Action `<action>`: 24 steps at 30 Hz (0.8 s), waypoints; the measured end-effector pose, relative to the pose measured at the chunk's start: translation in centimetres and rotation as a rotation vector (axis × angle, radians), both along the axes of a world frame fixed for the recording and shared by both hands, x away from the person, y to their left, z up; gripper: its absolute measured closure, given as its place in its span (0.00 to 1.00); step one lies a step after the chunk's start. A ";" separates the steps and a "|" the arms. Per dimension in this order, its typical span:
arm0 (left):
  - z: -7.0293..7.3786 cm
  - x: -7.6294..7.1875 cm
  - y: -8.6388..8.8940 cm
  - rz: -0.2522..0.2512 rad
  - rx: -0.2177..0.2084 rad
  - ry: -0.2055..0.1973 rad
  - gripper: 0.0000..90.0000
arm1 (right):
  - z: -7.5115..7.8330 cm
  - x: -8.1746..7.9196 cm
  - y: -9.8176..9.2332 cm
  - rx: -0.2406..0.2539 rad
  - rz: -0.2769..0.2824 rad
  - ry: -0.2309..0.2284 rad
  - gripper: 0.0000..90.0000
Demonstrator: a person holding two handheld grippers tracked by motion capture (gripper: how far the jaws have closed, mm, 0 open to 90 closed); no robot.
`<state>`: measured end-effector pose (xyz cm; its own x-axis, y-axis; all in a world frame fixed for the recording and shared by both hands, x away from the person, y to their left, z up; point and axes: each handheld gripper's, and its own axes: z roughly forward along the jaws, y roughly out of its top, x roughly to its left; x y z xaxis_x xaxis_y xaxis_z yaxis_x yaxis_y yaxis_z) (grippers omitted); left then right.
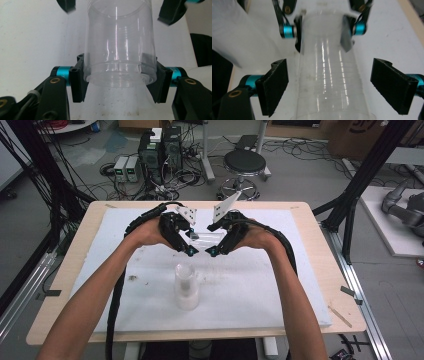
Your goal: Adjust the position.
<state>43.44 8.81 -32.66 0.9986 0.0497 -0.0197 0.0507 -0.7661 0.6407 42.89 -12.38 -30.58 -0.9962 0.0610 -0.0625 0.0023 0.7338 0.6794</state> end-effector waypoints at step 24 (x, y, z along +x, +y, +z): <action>-3.3 -0.5 4.9 0.117 -0.377 0.055 0.46 | 1.3 -0.1 -4.3 0.280 -0.109 0.009 0.17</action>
<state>42.94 13.68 -35.92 0.9835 0.1425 -0.1119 0.1663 -0.4650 0.8696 42.81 -16.71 -29.29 -0.9832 0.1815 -0.0193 0.0778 0.5126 0.8551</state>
